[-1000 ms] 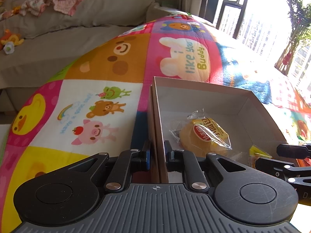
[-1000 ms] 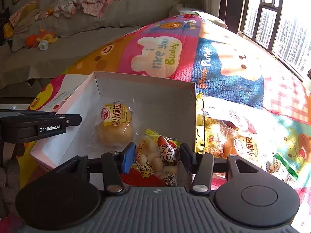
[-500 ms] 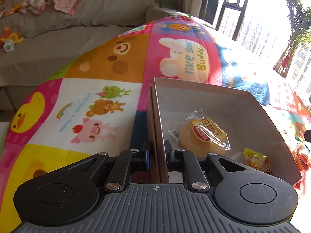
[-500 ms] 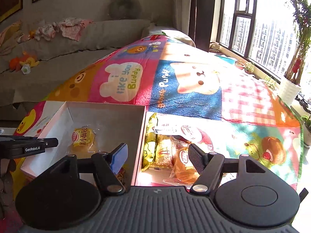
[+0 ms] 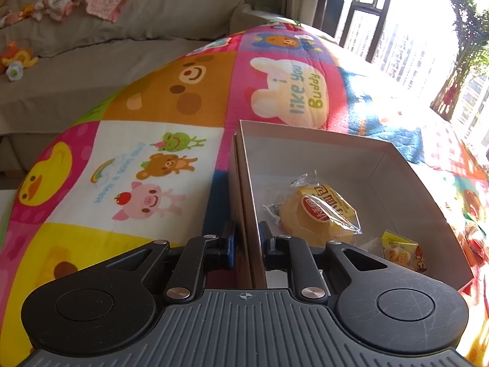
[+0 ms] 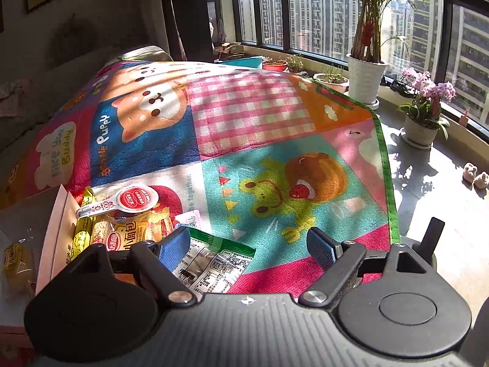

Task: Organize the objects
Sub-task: 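Grasp the green-topped white snack bag with the right gripper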

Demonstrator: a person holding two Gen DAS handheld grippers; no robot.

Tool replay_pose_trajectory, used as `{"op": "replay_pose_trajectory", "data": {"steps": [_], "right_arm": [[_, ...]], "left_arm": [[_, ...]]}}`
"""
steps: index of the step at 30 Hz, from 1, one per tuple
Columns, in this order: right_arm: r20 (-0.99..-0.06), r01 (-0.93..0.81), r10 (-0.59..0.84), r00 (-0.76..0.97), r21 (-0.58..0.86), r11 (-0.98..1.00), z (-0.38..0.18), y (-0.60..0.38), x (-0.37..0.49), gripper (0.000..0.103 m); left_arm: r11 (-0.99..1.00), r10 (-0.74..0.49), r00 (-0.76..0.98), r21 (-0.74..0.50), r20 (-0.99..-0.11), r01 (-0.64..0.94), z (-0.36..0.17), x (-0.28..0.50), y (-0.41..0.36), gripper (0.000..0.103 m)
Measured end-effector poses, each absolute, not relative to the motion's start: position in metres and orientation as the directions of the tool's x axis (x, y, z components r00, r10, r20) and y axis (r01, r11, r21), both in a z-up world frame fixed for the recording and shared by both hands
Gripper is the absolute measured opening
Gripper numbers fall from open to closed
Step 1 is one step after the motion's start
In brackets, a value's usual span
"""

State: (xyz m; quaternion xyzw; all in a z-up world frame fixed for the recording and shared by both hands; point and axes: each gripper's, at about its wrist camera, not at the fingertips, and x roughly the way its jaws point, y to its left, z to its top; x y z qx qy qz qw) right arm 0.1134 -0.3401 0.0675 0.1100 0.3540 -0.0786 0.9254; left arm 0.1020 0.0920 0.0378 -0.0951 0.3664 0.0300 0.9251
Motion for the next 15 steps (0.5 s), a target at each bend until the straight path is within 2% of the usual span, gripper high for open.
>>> {"op": "replay_pose_trajectory", "data": {"steps": [3, 7, 10, 12, 14, 15], "right_arm": [[-0.701, 0.255, -0.029, 0.712, 0.220, 0.941, 0.057, -0.357, 0.129, 0.096], [-0.739, 0.245, 0.068, 0.670, 0.307, 0.920, 0.037, -0.353, 0.142, 0.096], [-0.719, 0.172, 0.158, 0.677, 0.363, 0.916, 0.031, -0.338, 0.141, 0.096], [-0.715, 0.132, 0.175, 0.676, 0.351, 0.927, 0.029, -0.327, 0.139, 0.096], [-0.727, 0.088, 0.164, 0.667, 0.295, 0.951, 0.029, -0.313, 0.137, 0.088], [-0.734, 0.066, 0.155, 0.661, 0.263, 0.962, 0.029, -0.307, 0.135, 0.074]], "left_arm": [[0.981, -0.008, 0.728, -0.147, -0.686, -0.128, 0.038, 0.102, 0.091, 0.017], [0.982, -0.003, 0.725, -0.137, -0.689, -0.127, 0.038, 0.102, 0.090, 0.017], [0.983, -0.001, 0.724, -0.133, -0.690, -0.126, 0.038, 0.103, 0.090, 0.017], [0.983, -0.001, 0.725, -0.134, -0.689, -0.126, 0.039, 0.103, 0.090, 0.017], [0.982, -0.002, 0.726, -0.137, -0.688, -0.127, 0.038, 0.102, 0.090, 0.017], [0.982, -0.003, 0.726, -0.138, -0.688, -0.127, 0.038, 0.102, 0.090, 0.017]]}}
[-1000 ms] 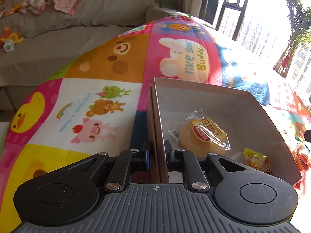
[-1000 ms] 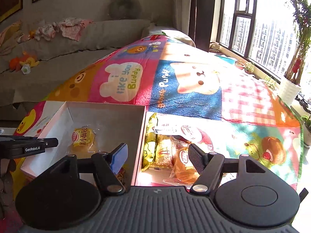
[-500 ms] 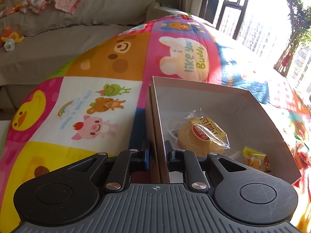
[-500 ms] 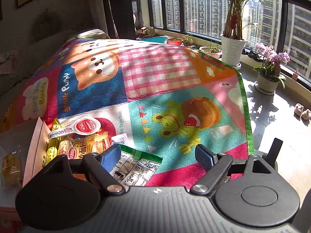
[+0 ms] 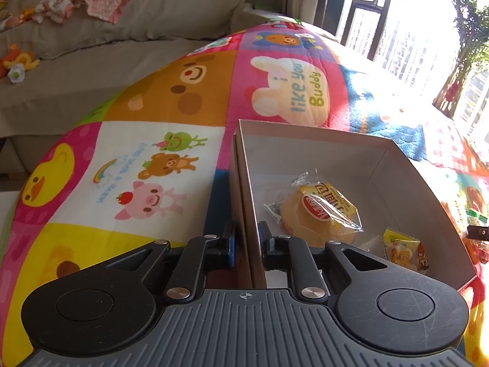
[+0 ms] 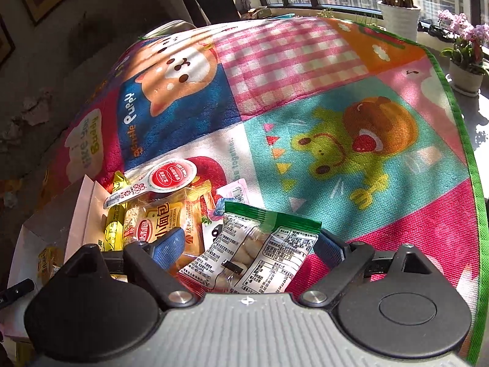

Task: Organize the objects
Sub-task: 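Grasp the green-topped white snack bag with the right gripper, then carry the green-topped snack bag into the box and open the right gripper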

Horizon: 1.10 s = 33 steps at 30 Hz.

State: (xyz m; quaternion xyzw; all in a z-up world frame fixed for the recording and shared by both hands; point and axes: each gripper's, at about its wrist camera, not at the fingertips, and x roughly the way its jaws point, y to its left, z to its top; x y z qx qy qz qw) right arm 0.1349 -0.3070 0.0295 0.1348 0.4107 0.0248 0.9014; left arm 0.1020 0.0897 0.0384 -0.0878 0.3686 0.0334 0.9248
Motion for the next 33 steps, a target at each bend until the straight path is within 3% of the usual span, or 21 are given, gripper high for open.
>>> {"op": "replay_pose_trajectory", "data": {"steps": [1, 4, 17, 33], "right_arm": [[-0.737, 0.054, 0.153, 0.658, 0.249, 0.967, 0.031, -0.304, 0.132, 0.064], [-0.743, 0.057, 0.140, 0.655, 0.233, 0.971, 0.035, -0.305, 0.120, 0.054], [-0.788, -0.007, 0.173, 0.591, 0.210, 0.978, 0.038, -0.286, 0.020, 0.053], [-0.831, -0.210, 0.329, 0.448, 0.260, 0.942, 0.037, -0.197, -0.013, 0.053]], "left_arm": [[0.982, -0.004, 0.726, -0.138, -0.687, -0.126, 0.039, 0.102, 0.090, 0.017], [0.982, -0.008, 0.727, -0.142, -0.687, -0.123, 0.038, 0.101, 0.090, 0.017], [0.980, 0.000, 0.734, -0.144, -0.680, -0.133, 0.037, 0.098, 0.088, 0.017], [0.977, -0.032, 0.742, -0.178, -0.669, -0.119, 0.036, 0.096, 0.093, 0.019]]}}
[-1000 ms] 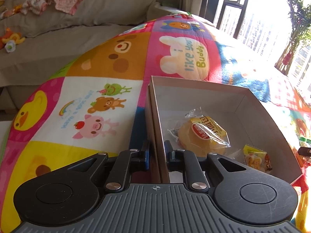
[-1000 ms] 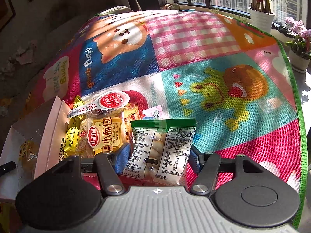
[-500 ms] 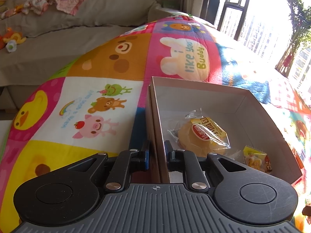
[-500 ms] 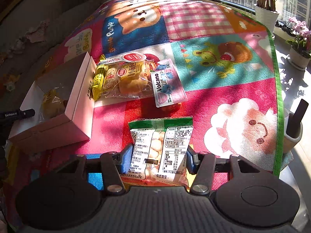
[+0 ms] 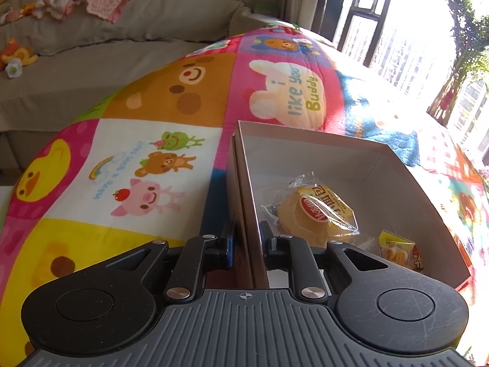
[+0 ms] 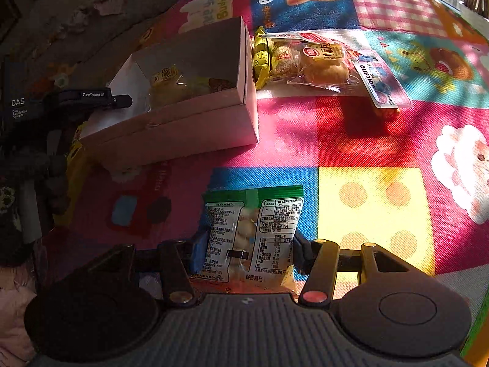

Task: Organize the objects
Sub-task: 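Carry the green-topped snack bag into the box and open the right gripper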

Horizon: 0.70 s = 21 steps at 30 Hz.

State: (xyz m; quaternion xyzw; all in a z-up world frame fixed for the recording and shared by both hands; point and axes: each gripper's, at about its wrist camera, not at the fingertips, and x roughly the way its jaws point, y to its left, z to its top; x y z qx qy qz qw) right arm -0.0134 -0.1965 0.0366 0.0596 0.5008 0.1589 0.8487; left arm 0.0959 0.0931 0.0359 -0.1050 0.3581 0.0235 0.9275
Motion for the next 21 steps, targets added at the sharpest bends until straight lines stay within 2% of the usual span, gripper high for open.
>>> {"op": "replay_pose_trajectory", "data": {"steps": [7, 13, 21], "right_arm": [[-0.767, -0.332, 0.408, 0.495, 0.268, 0.905, 0.078, -0.171, -0.010, 0.053], [-0.683, -0.391, 0.394, 0.615, 0.169, 0.905, 0.116, -0.148, 0.030, 0.053], [-0.701, -0.342, 0.377, 0.605, 0.199, 0.918, 0.098, -0.120, 0.105, 0.053]], "left_arm": [[0.977, -0.040, 0.742, -0.183, -0.670, -0.113, 0.036, 0.095, 0.094, 0.019], [0.977, -0.043, 0.741, -0.181, -0.670, -0.108, 0.036, 0.094, 0.094, 0.019], [0.977, -0.047, 0.741, -0.185, -0.670, -0.105, 0.036, 0.094, 0.095, 0.019]]}}
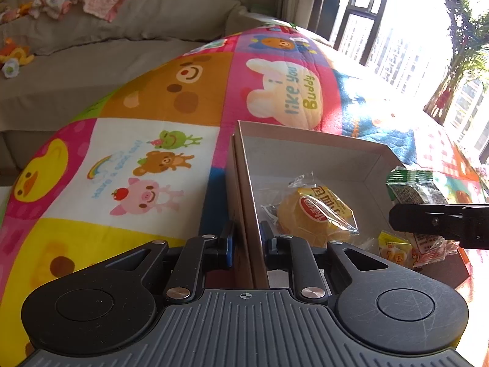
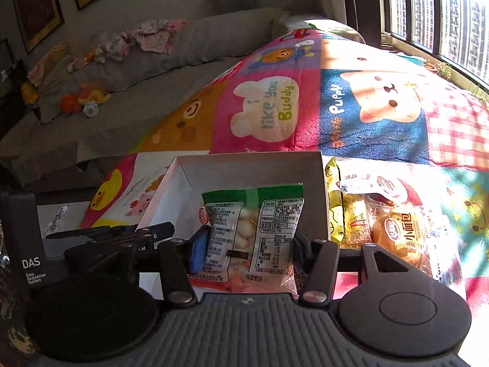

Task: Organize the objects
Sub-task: 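Carry the green-topped snack bag into the box and open the right gripper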

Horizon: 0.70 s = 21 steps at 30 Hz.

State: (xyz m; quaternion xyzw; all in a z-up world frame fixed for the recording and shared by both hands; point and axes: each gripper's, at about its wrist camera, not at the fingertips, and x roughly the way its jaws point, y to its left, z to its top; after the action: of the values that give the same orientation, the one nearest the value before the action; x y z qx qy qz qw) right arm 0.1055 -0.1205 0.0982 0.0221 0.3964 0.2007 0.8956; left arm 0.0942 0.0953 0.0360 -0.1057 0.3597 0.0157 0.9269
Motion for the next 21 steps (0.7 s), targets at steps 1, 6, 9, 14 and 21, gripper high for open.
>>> {"op": "replay_pose_trajectory", "data": {"steps": [1, 6, 9, 14, 21], "right_arm": [[-0.710, -0.337, 0.378, 0.594, 0.207, 0.918, 0.091, -0.117, 0.112, 0.053], [-0.749, -0.334, 0.381, 0.541, 0.225, 0.916, 0.066, -0.103, 0.120, 0.054], [-0.759, -0.334, 0.399, 0.514, 0.251, 0.908, 0.060, -0.104, 0.116, 0.058], [-0.714, -0.347, 0.404, 0.571, 0.237, 0.908, 0.079, -0.117, 0.102, 0.062], [-0.663, -0.259, 0.220, 0.715, 0.041, 0.965, 0.102, -0.171, 0.095, 0.077]], "left_arm": [[0.977, -0.048, 0.741, -0.186, -0.670, -0.105, 0.036, 0.094, 0.096, 0.019], [0.977, -0.049, 0.741, -0.186, -0.669, -0.103, 0.036, 0.094, 0.096, 0.019], [0.977, -0.049, 0.742, -0.185, -0.669, -0.103, 0.036, 0.094, 0.095, 0.019], [0.977, -0.047, 0.742, -0.184, -0.669, -0.104, 0.036, 0.094, 0.095, 0.019], [0.978, -0.039, 0.740, -0.178, -0.672, -0.110, 0.036, 0.095, 0.094, 0.019]]}}
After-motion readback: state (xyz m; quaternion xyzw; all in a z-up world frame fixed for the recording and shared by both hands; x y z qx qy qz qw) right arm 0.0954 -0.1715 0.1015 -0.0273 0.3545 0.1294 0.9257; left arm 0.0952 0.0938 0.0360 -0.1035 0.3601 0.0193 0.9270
